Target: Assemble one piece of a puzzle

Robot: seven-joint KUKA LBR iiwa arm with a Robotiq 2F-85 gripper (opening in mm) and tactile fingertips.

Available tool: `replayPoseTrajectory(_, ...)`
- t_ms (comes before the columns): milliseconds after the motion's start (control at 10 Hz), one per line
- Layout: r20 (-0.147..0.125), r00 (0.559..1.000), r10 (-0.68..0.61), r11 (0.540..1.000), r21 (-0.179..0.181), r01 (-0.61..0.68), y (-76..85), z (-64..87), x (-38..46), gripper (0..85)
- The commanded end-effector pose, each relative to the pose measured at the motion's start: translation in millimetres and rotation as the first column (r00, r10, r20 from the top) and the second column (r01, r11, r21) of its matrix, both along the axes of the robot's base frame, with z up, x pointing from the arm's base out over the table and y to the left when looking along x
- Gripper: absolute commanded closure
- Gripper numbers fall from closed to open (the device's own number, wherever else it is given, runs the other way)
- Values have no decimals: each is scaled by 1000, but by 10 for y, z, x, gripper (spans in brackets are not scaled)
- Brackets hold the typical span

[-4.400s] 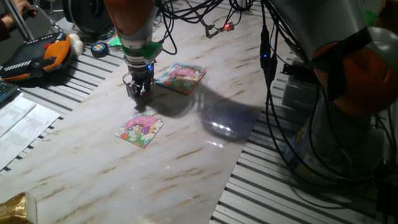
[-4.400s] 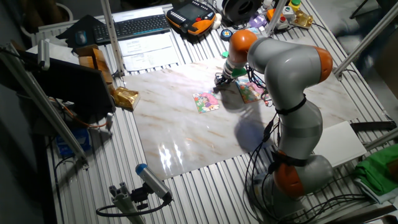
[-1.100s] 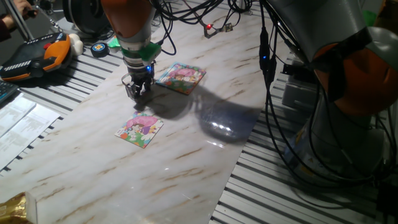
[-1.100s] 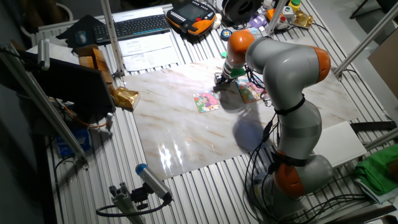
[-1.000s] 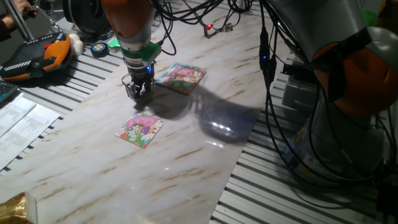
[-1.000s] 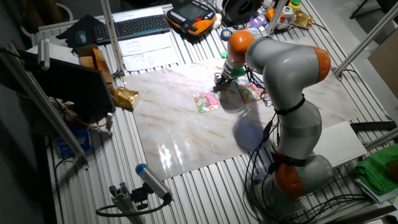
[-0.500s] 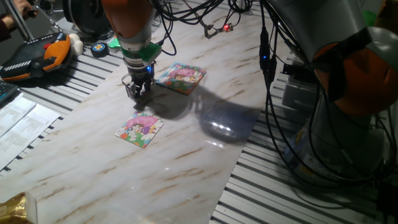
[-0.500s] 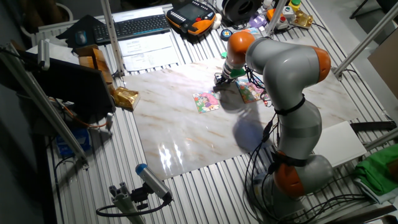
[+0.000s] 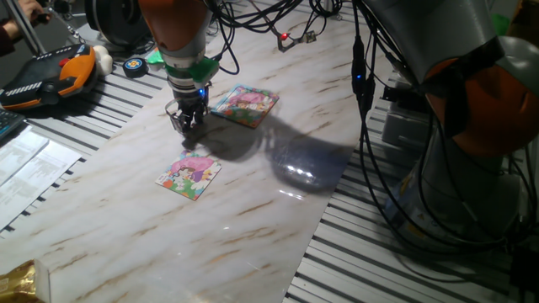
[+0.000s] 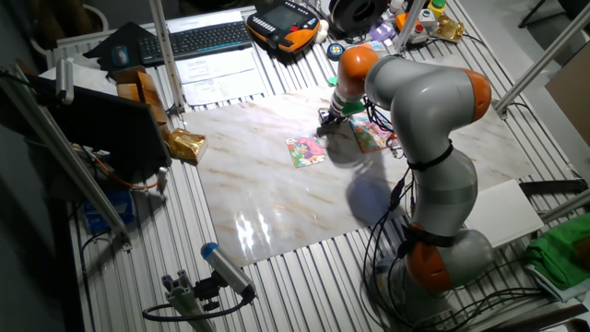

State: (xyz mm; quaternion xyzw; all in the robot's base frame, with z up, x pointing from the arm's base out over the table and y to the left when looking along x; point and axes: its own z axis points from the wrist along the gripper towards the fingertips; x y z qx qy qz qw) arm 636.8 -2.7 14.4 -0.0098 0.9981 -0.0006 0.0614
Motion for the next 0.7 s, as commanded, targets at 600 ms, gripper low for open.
replayPoseTrajectory(600,-14,1000,2,1000,-9,-2,-5,117,-7,573)
